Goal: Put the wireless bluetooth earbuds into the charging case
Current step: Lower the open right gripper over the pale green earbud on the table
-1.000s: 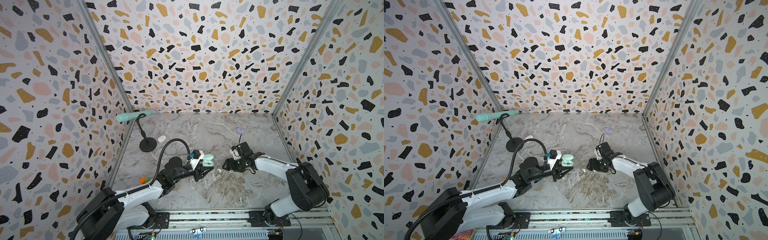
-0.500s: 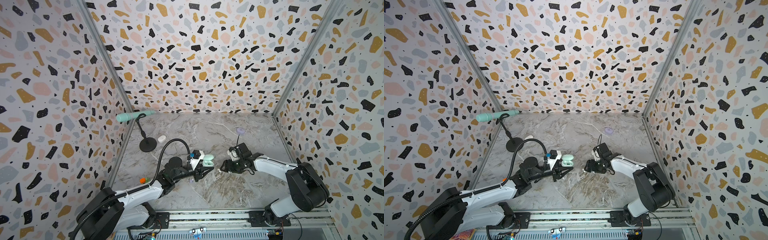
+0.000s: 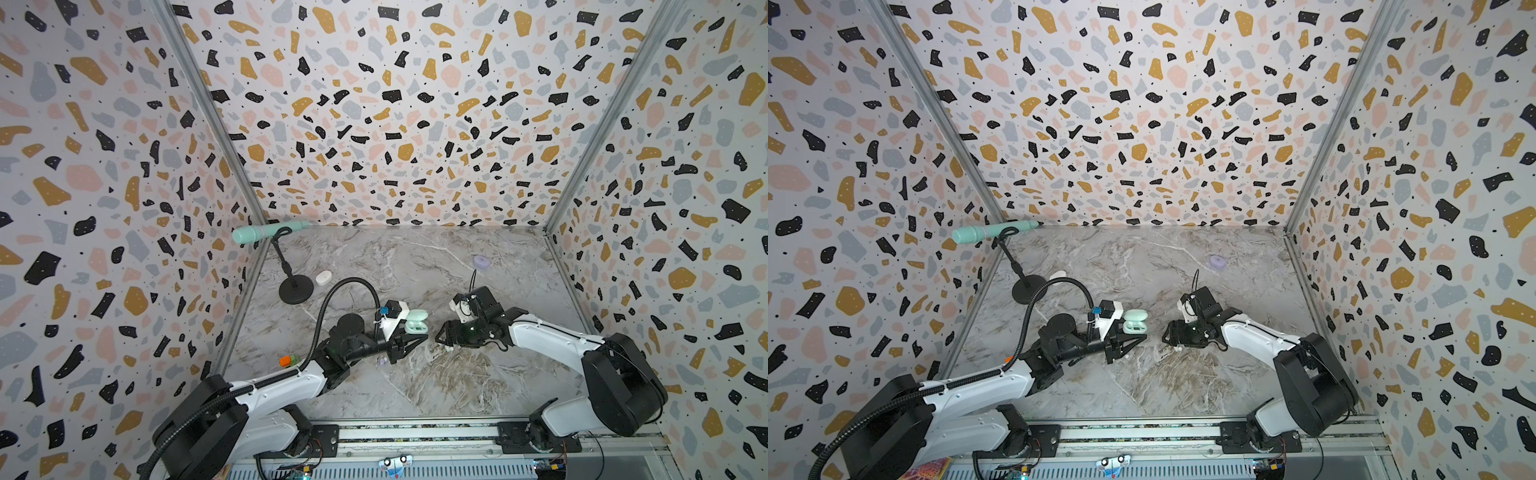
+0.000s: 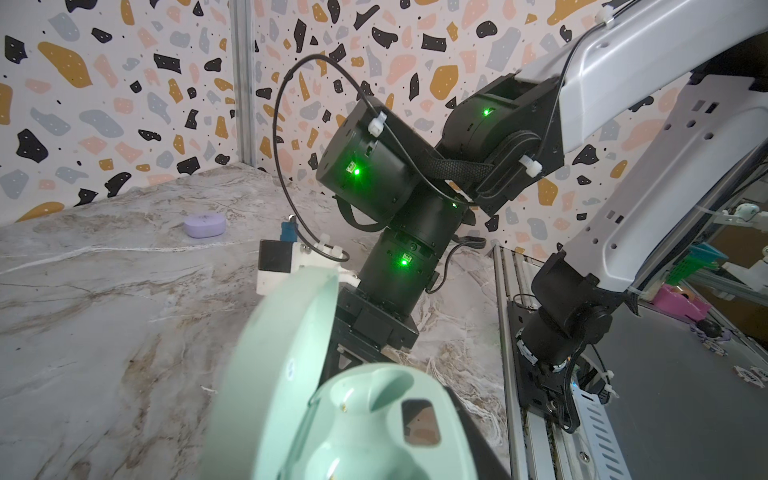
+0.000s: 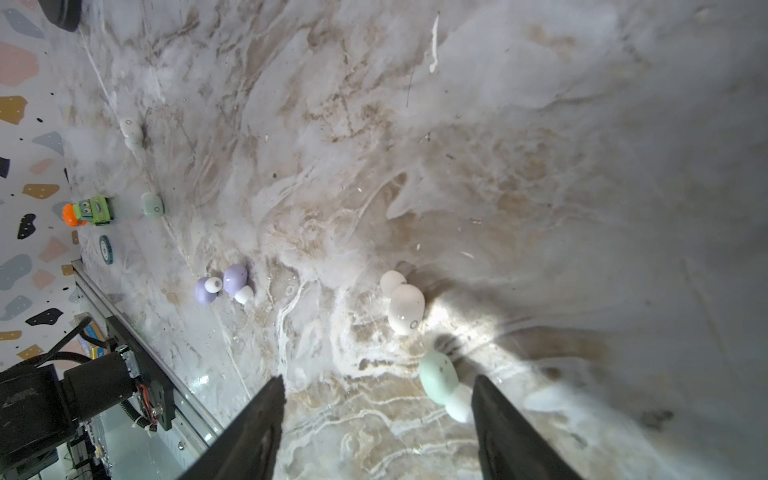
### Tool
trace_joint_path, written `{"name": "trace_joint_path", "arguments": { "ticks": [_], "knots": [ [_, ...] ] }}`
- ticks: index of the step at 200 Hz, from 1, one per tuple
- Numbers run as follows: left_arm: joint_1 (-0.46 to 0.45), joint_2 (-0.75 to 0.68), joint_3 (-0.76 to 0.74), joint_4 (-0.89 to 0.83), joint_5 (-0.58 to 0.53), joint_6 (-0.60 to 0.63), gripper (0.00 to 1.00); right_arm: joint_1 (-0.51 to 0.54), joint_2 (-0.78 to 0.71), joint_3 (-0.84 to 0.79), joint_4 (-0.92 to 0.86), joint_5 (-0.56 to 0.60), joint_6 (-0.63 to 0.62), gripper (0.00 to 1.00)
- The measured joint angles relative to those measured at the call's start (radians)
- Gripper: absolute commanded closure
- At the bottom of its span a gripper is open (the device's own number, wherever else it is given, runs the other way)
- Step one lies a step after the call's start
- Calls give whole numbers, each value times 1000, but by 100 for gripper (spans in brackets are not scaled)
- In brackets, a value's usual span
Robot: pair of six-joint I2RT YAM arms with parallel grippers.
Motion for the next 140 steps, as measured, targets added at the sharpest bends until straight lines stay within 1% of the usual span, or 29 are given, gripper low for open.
{"name": "trace_joint_path", "arguments": {
  "ticks": [47,76,104,140],
  "knots": [
    [0,0,-2,3,2,-9,76,7,-8,4,-80,97,-25,34],
    [0,-24,-37,13,-3,-31,76,25,21,51,-130,156,-60,34],
    [0,-60,-47,3,-10,-34,76,30,72,89,-125,160,-94,34],
    [0,-65,-47,0,-18,-34,76,30,143,111,-104,132,-117,33]
  ]
}}
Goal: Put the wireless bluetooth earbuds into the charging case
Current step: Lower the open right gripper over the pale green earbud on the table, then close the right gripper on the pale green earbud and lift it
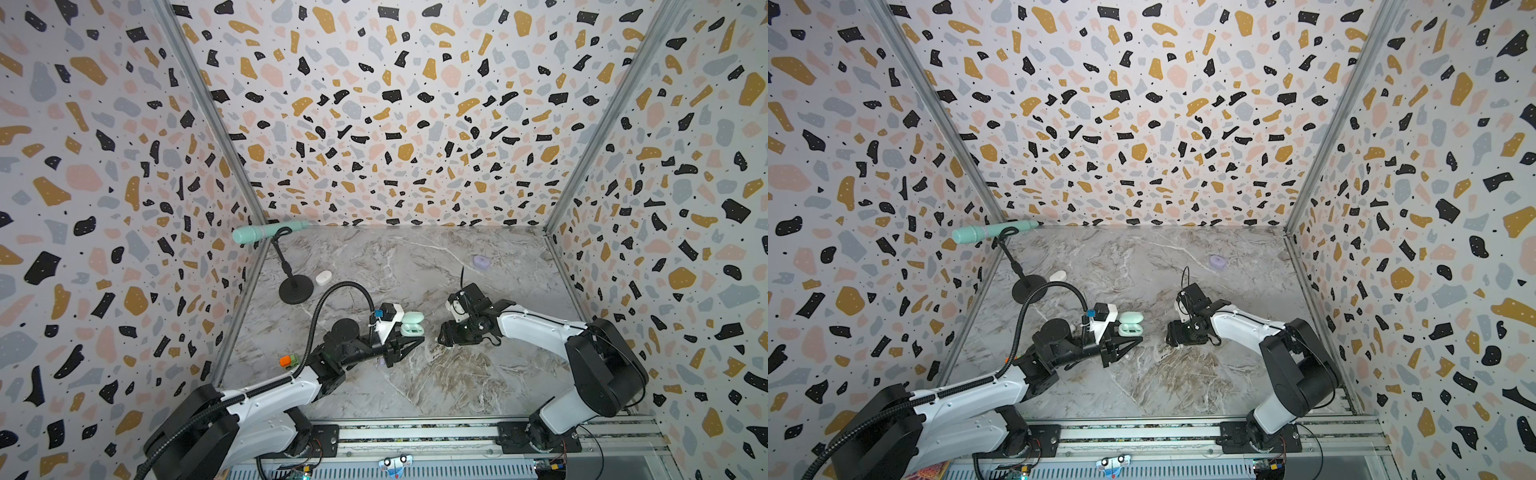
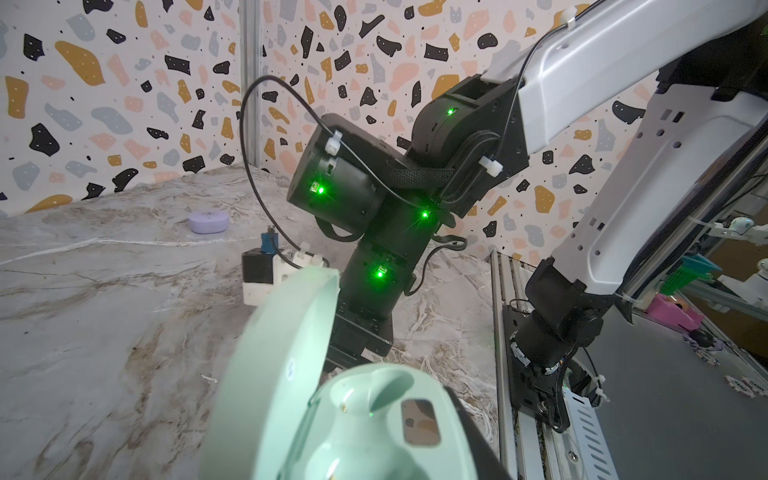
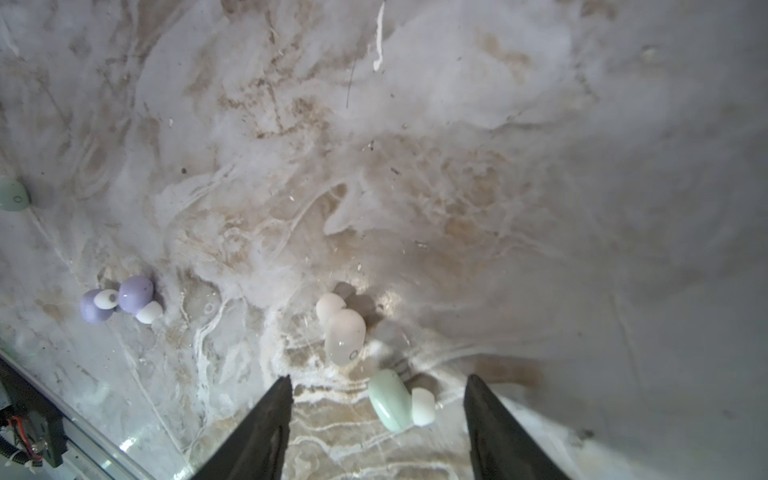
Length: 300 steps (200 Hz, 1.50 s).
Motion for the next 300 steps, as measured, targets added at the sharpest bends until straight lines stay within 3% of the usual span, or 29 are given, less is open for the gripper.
{"name": "trace_joint_path", "arguments": {
  "ticks": [76,146,247,300],
  "knots": [
    [0,-13,0,-1,-3,1,76,29,21,1,23,-53,3,33],
    [0,-10,0,-1,-3,1,76,46,-14,-25,9,-9,53,34],
    [0,-10,0,-1,-3,1,76,117,-16,2,-32,124,91,54],
    [0,-10,0,-1,-3,1,76,127,7,34,-65,168,84,57]
  ]
}}
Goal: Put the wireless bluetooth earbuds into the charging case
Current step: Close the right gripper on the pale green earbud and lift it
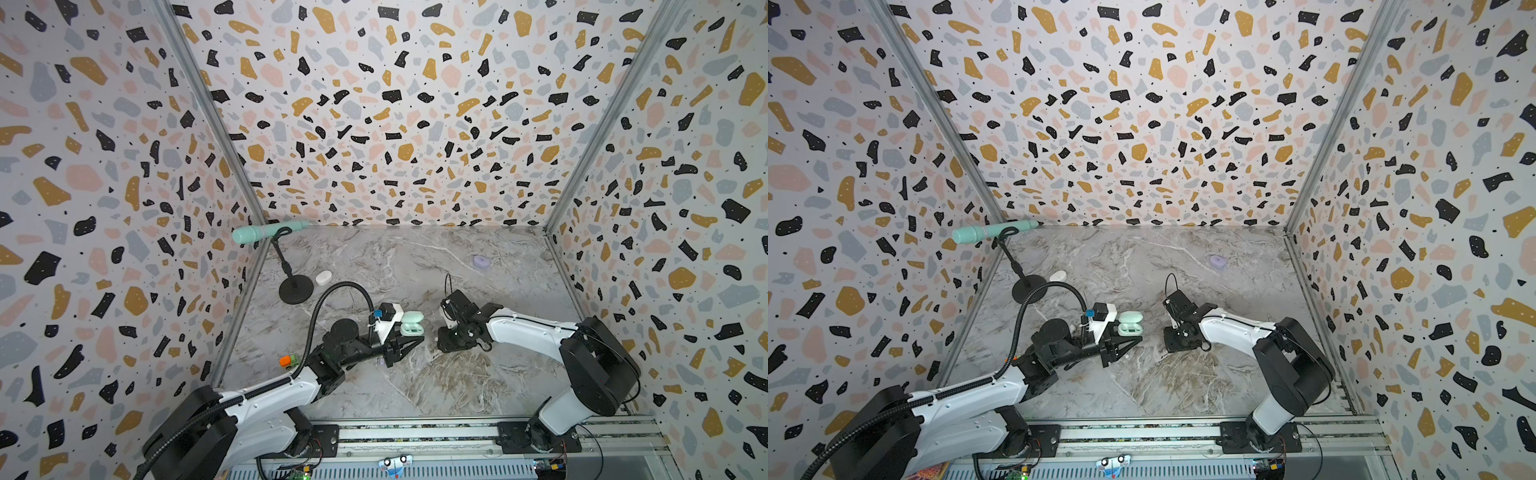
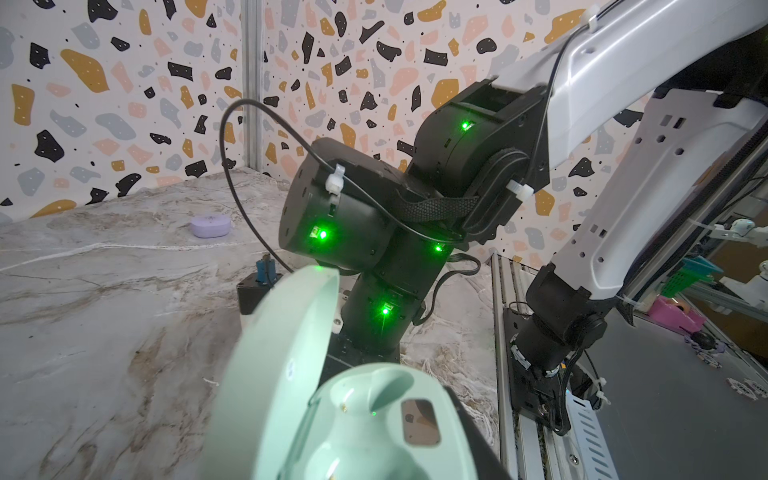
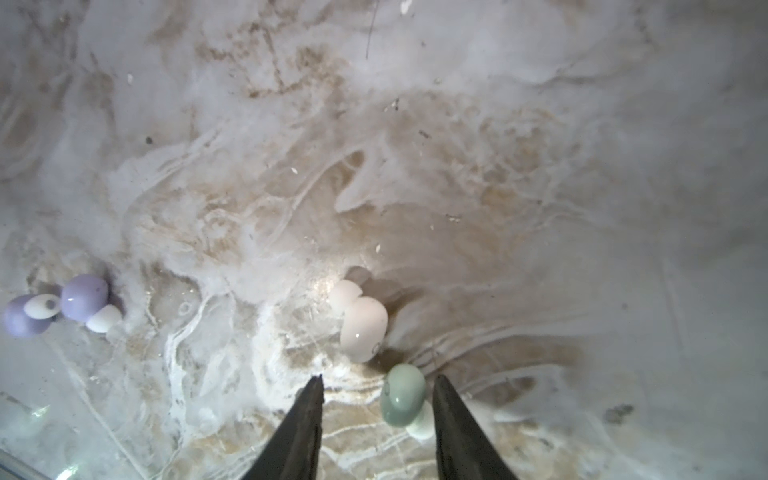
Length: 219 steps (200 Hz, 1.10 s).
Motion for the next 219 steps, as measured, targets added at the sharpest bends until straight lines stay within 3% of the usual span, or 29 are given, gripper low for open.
{"name": "trace_joint_path", "arguments": {
  "ticks": [156,219],
  "knots": [
    [0,-1,-2,0,0,0,76,35,61,44,-61,65,-9,68],
    [0,-1,-2,0,0,0,76,62,81,65,-83,124,-16,77]
  ]
}}
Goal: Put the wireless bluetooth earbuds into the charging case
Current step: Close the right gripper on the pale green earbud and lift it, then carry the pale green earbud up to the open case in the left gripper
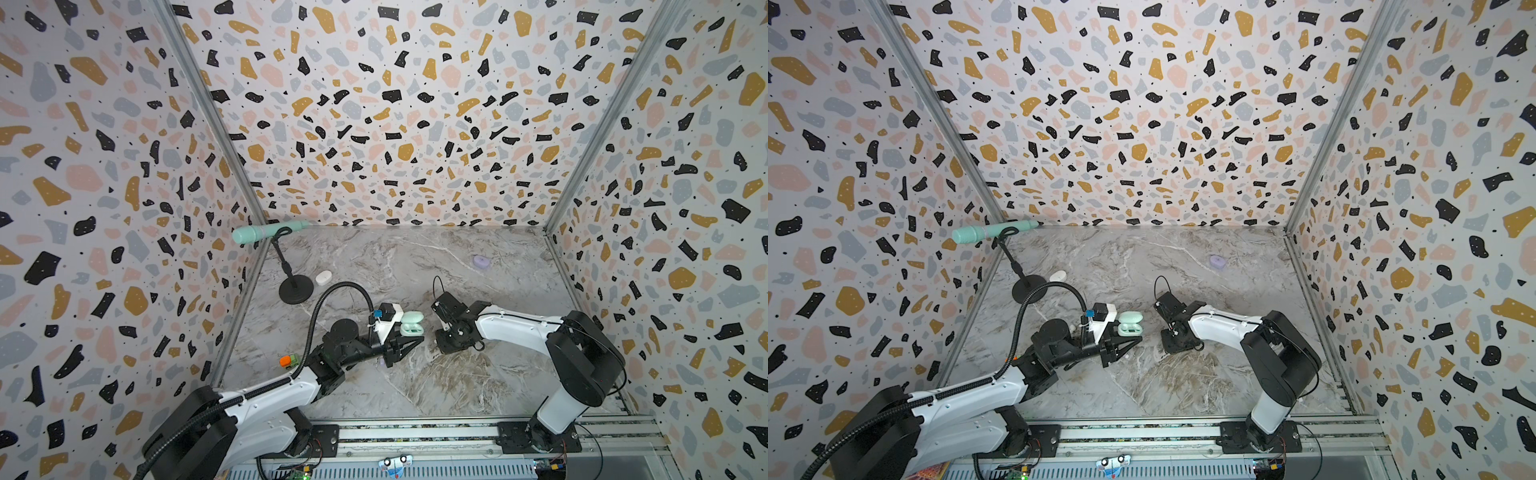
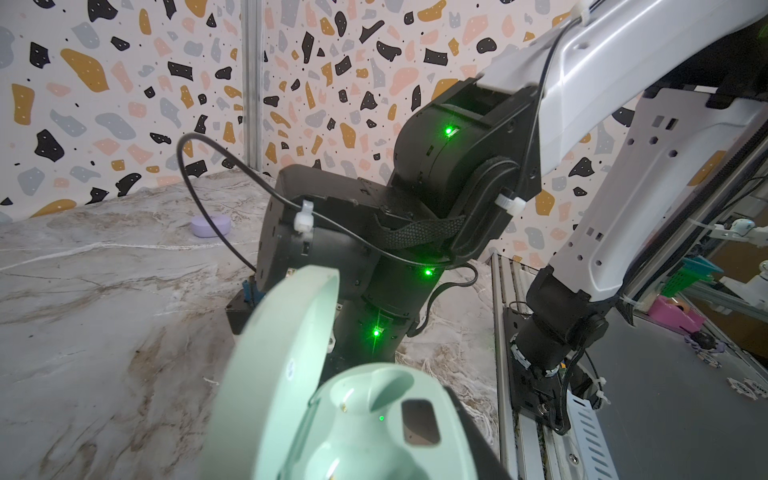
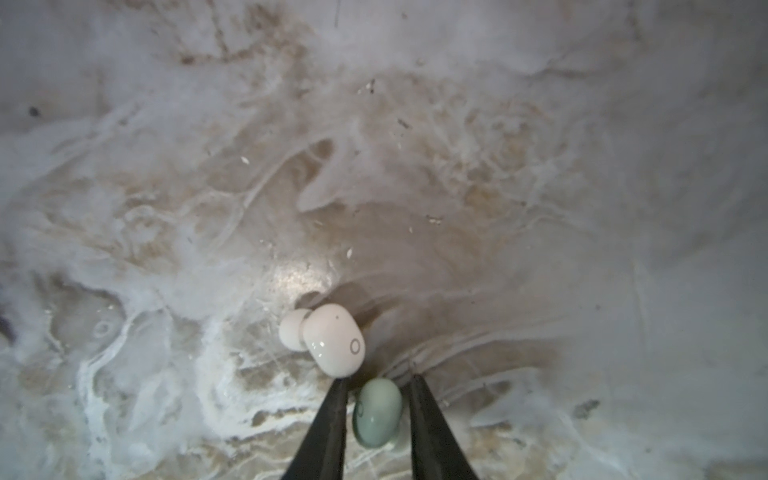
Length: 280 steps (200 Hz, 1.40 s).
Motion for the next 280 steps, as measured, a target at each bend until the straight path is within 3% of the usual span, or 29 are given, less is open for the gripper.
{"name": "trace_joint_path", "arguments": {
  "ticks": [90,119,187,280],
  "knots": [
    [0,0,0,0,0,0,76,8,-11,-6,0,25,0,84],
    [0,2,0,2,0,-2,76,-17,-106,-53,10,-13,-5,85],
    [0,139,42,101,27,-7,76,-191,-470,-48,30,-254,-90,85],
    [0,352,245,258,141,32,75,-323,-655,166,-49,-723,-195,87]
  ]
}}
